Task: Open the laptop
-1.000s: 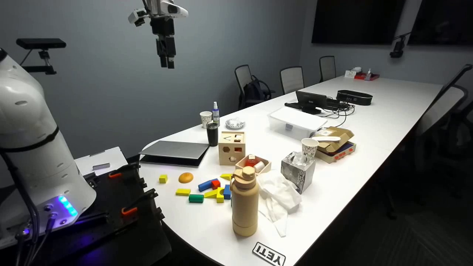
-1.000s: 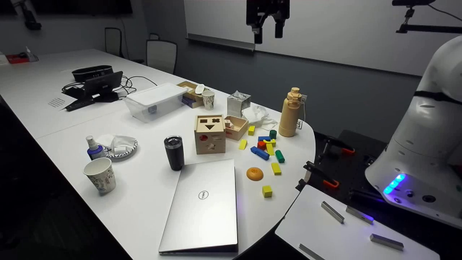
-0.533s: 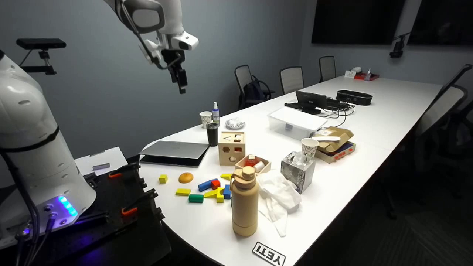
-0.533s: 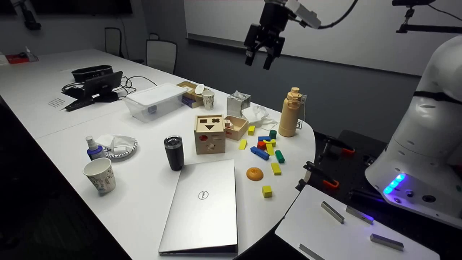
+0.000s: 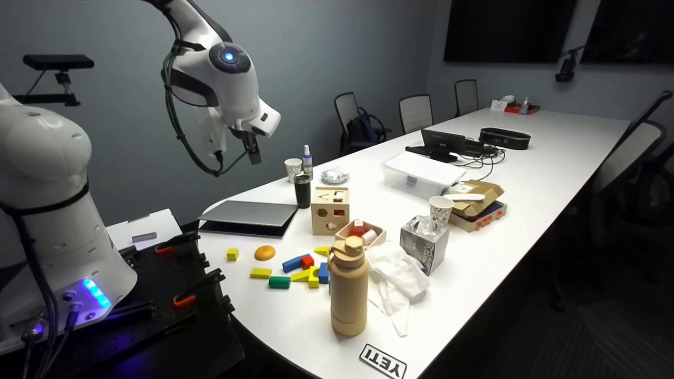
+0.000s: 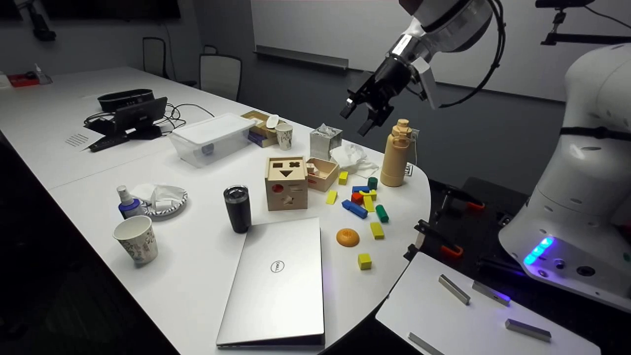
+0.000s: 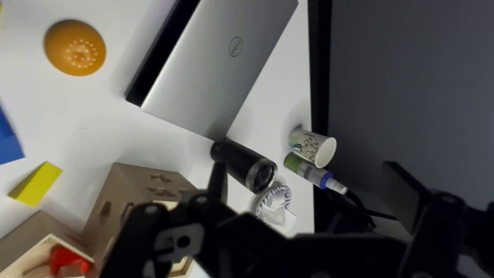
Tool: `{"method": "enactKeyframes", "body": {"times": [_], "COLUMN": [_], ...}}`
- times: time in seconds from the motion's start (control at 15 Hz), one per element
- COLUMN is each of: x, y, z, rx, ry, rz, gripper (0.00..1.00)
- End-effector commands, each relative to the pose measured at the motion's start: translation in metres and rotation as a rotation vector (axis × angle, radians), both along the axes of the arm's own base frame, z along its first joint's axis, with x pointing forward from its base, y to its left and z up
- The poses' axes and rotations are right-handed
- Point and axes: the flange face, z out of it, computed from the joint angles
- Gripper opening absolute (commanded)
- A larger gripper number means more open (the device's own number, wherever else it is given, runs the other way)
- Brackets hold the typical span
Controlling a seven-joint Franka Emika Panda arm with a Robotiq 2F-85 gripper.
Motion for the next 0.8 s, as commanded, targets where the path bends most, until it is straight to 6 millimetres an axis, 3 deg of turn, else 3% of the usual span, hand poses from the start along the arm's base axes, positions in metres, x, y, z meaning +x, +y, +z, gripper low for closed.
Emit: {"method": "enactKeyframes", "body": {"times": [0.0, 0.33, 0.73], "x": [-0.007, -0.008, -0.026], "y": [0.008, 0.013, 0.021], "z": [-0.027, -0.089, -0.163], "rx": [0.178, 0.355, 0.433], "ry": [-0.058, -0.129, 0.049], "rz": [0.008, 0.018, -0.034], "gripper": [1.00, 1.00, 1.00]}}
